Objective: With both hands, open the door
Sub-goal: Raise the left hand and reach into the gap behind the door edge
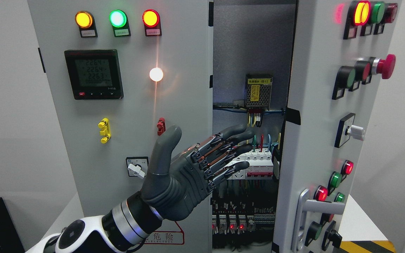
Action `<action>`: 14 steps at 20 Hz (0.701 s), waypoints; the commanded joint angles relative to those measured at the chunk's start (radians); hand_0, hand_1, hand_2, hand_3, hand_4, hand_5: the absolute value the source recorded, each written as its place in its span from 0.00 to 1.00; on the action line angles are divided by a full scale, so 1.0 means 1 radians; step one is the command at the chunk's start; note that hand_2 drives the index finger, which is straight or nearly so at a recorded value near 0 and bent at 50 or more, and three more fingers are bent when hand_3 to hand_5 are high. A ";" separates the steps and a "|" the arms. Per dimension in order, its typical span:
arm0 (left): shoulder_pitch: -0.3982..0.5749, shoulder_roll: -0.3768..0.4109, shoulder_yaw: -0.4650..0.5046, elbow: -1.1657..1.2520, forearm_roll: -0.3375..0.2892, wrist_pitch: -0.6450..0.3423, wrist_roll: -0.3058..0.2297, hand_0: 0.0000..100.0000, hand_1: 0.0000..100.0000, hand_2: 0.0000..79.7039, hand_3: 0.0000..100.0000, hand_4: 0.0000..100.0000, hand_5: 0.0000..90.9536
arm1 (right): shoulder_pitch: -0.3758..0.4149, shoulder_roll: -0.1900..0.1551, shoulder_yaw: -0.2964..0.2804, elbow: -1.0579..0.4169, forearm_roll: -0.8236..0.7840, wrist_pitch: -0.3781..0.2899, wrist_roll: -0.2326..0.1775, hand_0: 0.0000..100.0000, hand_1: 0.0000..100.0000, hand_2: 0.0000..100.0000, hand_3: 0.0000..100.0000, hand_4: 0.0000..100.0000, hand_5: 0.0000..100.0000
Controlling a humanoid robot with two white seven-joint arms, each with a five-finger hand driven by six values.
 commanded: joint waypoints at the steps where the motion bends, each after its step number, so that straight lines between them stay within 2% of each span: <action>1: -0.129 0.021 -0.131 0.046 0.091 0.002 0.000 0.00 0.00 0.00 0.00 0.00 0.00 | 0.000 0.000 0.002 0.000 0.000 0.000 0.001 0.19 0.00 0.00 0.00 0.00 0.00; 5: -0.199 0.012 -0.196 0.080 0.186 0.003 0.001 0.00 0.00 0.00 0.00 0.00 0.00 | 0.000 0.000 0.003 0.000 0.000 0.000 0.001 0.19 0.00 0.00 0.00 0.00 0.00; 9: -0.248 -0.016 -0.245 0.110 0.197 0.001 0.001 0.00 0.00 0.00 0.00 0.00 0.00 | 0.000 0.000 0.002 0.000 0.000 0.000 0.001 0.19 0.00 0.00 0.00 0.00 0.00; 14: -0.261 -0.072 -0.280 0.147 0.195 0.001 0.004 0.00 0.00 0.00 0.00 0.00 0.00 | 0.000 0.000 0.003 0.000 0.000 0.000 0.001 0.19 0.00 0.00 0.00 0.00 0.00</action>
